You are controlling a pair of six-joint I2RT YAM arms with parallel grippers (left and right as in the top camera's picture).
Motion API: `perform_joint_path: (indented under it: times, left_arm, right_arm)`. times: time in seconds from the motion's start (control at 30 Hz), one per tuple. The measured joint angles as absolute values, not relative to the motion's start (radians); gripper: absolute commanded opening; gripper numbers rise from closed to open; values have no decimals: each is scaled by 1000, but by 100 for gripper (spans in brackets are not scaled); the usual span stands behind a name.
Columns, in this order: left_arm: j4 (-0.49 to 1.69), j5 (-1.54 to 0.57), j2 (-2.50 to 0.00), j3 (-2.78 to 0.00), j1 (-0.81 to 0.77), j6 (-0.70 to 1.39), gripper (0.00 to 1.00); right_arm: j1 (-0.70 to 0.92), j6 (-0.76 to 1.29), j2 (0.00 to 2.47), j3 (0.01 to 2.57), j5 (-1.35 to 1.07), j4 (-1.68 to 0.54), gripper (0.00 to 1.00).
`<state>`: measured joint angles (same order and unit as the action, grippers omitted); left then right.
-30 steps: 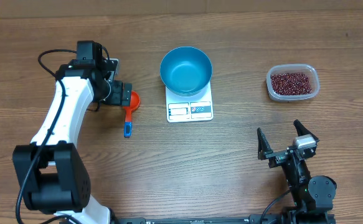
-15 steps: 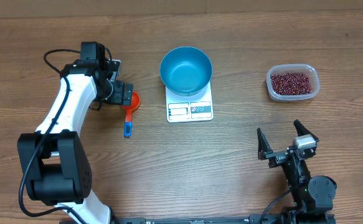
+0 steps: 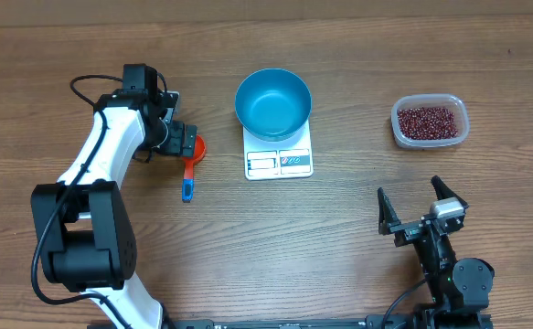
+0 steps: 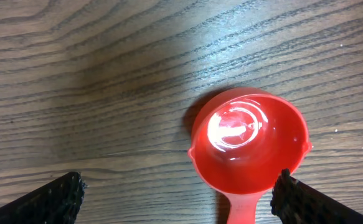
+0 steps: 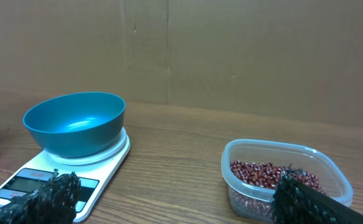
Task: Scoop item into bowl and weigh 150g on scale
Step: 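Extend the left gripper forward over the red cup's bowl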
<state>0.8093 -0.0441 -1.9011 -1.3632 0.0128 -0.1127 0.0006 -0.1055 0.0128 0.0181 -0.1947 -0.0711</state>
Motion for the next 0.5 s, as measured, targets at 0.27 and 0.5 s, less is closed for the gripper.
perform_joint_path:
  times: [0.27, 0.5]
  left_arm:
    - [806, -25, -1901, -1363, 13, -113, 100]
    - [805, -24, -1901, -1363, 13, -113, 99]
  right_arm:
    - [1, -105, 13, 18, -195, -72, 100]
    - [1, -105, 13, 18, -195, -71, 100]
